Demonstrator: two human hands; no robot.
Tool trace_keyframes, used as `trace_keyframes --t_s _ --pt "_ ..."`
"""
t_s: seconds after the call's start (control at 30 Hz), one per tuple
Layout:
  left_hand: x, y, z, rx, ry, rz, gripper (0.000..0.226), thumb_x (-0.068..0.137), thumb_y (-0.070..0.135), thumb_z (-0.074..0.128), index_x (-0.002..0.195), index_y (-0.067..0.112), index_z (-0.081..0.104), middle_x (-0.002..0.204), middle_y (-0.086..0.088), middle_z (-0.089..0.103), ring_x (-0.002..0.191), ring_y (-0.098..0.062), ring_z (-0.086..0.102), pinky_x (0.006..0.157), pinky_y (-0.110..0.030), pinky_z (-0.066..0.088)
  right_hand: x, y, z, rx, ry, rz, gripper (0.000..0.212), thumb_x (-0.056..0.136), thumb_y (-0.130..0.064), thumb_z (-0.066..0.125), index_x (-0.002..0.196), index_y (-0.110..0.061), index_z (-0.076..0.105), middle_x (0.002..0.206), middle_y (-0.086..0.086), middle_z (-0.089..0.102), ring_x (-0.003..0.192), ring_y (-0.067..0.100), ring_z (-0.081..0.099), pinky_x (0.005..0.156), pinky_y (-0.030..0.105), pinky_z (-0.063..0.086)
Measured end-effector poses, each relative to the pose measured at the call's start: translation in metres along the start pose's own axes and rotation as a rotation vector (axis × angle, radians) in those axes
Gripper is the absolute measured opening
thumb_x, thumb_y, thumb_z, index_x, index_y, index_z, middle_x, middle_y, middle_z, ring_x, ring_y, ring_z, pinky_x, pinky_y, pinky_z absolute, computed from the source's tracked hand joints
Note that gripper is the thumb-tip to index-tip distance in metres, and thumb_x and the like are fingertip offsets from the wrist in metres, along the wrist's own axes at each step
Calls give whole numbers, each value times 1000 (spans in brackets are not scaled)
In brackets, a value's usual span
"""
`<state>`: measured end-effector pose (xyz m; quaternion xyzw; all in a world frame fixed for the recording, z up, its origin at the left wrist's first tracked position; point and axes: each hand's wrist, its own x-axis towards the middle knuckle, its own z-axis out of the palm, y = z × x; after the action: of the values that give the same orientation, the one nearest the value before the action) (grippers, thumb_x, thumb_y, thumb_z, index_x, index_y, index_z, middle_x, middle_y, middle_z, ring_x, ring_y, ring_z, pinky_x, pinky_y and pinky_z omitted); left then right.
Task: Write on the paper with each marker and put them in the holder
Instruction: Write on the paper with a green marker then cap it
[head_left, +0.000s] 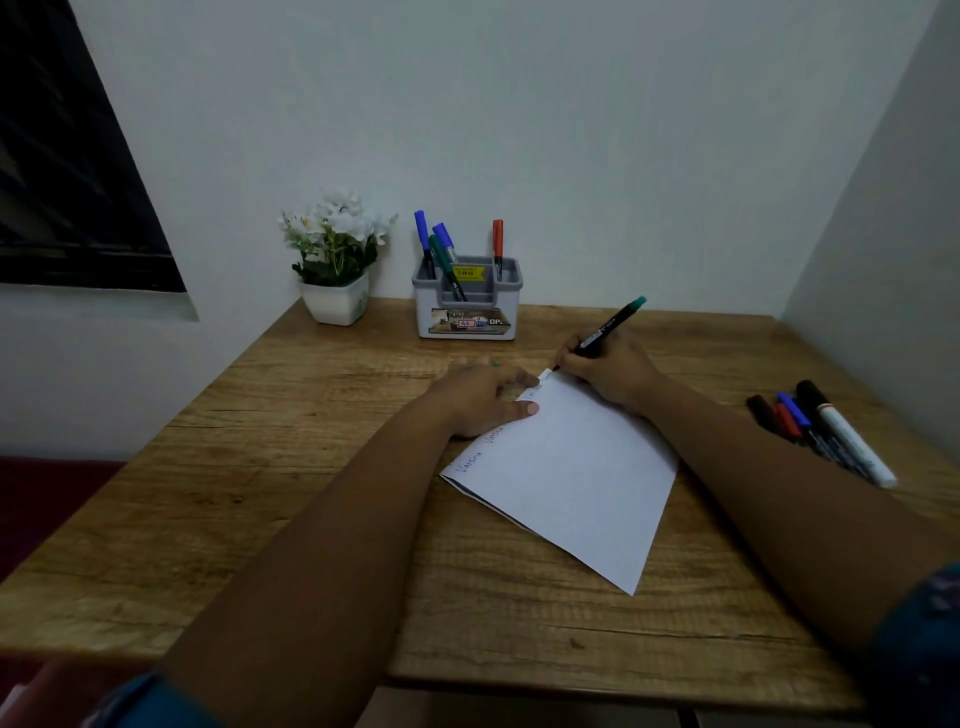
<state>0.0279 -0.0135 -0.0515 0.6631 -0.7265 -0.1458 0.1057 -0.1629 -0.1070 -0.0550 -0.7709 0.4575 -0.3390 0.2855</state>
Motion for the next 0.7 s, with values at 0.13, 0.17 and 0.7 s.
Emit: trace_keyframes --t_s 0.13,0.17,0.7 --pt "1 0 0 2 -3 2 51 89 61 50 137 49 42 141 -10 40 134 -35 29 108 -49 30 0 0 -1 8 3 9 18 87 -19 65 82 -2 67 81 16 68 70 14 58 65 32 48" --pt "2 0 0 0 0 3 51 89 61 50 137 49 42 141 -10 40 134 -35 29 108 -48 30 0 -1 0 4 3 10 18 87 -20 64 83 -2 67 82 16 68 71 17 59 66 33 49" --pt "-6 17 -18 -1295 360 -184 8 98 16 46 103 18 51 105 -7 53 78 -12 48 64 -25 40 -25 -64 -9 575 307 9 25 87 -19 73 76 -21 51 58 -7 53 48 5 49 49 20 42"
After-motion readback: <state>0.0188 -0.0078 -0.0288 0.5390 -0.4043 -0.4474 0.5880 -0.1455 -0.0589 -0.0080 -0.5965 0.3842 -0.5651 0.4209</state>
